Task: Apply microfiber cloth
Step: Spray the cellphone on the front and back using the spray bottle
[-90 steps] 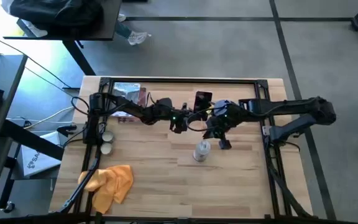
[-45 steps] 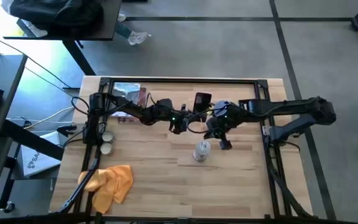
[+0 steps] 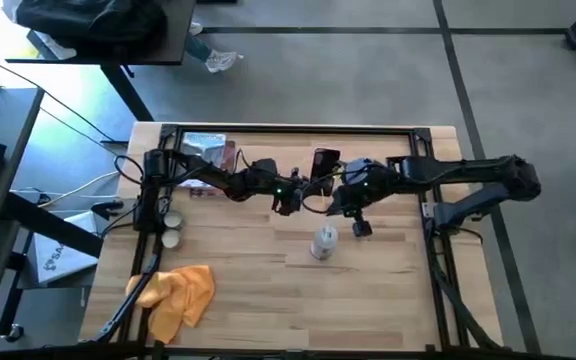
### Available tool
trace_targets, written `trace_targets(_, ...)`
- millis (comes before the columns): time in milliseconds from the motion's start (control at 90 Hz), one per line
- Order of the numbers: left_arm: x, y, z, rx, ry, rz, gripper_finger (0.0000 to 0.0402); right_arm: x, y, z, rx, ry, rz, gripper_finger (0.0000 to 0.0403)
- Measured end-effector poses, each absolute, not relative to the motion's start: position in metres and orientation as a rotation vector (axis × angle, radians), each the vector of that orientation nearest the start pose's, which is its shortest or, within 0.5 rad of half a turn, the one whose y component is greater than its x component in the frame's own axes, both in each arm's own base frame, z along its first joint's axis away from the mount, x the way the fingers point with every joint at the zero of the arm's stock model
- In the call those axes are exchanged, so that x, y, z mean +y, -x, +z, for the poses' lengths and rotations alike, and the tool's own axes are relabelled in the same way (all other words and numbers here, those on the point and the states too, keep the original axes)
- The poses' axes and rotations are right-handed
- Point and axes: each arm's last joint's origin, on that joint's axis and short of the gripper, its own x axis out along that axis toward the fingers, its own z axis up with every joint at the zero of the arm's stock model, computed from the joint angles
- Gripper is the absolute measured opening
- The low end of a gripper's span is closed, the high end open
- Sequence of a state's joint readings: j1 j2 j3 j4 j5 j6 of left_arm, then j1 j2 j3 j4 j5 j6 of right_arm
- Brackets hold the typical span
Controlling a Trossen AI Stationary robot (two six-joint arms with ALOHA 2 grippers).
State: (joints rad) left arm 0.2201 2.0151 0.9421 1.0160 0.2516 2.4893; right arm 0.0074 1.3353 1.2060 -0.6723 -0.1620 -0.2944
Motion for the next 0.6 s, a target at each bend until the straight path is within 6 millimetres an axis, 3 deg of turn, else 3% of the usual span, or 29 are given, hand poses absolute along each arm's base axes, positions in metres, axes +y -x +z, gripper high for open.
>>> trace_targets(378,0.078,-0.3912,0.1526,-0.017,-2.485,-0.038,0.0012,0.009,-0.2833,0.3102,0.765,0.188,0.352,0.0)
trace_targets(600,0.0719,-0.3863,0.1437,0.021,-2.476,-0.071,0.0012,0.0098,-0.2831,0.3096,0.763,0.187,0.385,0.0)
